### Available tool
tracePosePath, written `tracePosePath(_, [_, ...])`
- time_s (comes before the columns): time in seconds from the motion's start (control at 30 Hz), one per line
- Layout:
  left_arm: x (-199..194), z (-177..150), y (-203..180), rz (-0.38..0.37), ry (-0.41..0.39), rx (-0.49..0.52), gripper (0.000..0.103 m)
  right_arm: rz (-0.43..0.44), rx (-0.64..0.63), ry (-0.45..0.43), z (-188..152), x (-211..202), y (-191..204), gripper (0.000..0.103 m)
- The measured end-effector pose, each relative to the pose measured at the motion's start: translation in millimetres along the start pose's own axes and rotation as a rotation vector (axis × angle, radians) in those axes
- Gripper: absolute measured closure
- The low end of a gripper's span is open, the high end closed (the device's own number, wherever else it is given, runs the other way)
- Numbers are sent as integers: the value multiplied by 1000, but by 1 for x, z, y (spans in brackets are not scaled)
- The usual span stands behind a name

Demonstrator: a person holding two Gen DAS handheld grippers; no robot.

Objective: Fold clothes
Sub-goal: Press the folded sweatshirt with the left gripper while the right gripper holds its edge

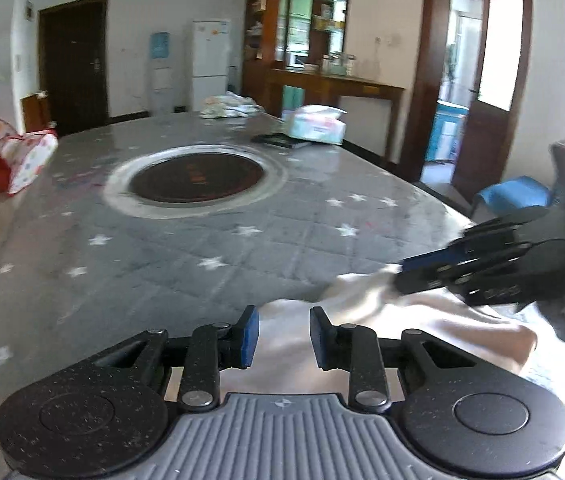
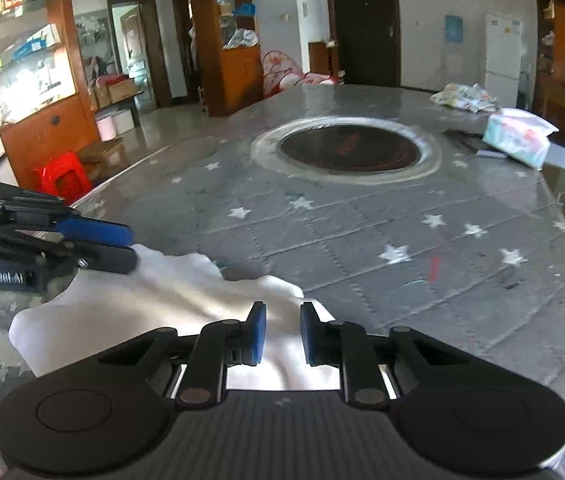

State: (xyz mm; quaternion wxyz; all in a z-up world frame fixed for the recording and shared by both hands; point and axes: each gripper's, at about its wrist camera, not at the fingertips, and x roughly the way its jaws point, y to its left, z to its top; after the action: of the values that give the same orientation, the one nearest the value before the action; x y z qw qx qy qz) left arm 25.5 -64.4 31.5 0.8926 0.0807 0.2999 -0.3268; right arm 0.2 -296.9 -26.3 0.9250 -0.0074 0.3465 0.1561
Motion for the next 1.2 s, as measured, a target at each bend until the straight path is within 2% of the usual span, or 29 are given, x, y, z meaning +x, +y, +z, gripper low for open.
tracePosePath(0.17, [17,-5,-11,14,19,17,72,-31,0,24,2,20,0,86])
tracePosePath(0.3, [-4,-13,-29,4,-38,97,72,-2,-24,24,8,12,5,85])
tracePosePath(0.43, [-21,-26,-43,-51,-43,123,72,36,-52,29,15,7,13,85])
tracePosePath(0.6, [-21,-45,-50,-98,-2,94,72,75,-98,61,19,22,32,85])
tracePosePath(0.8, [-20,-55,-50,-116,2,51,69,47,-94,88,22,49,36,84])
tracePosePath(1.2, [-29,-61,-41,-108,-14,-22,62,135,-192,102,36,58,72,84])
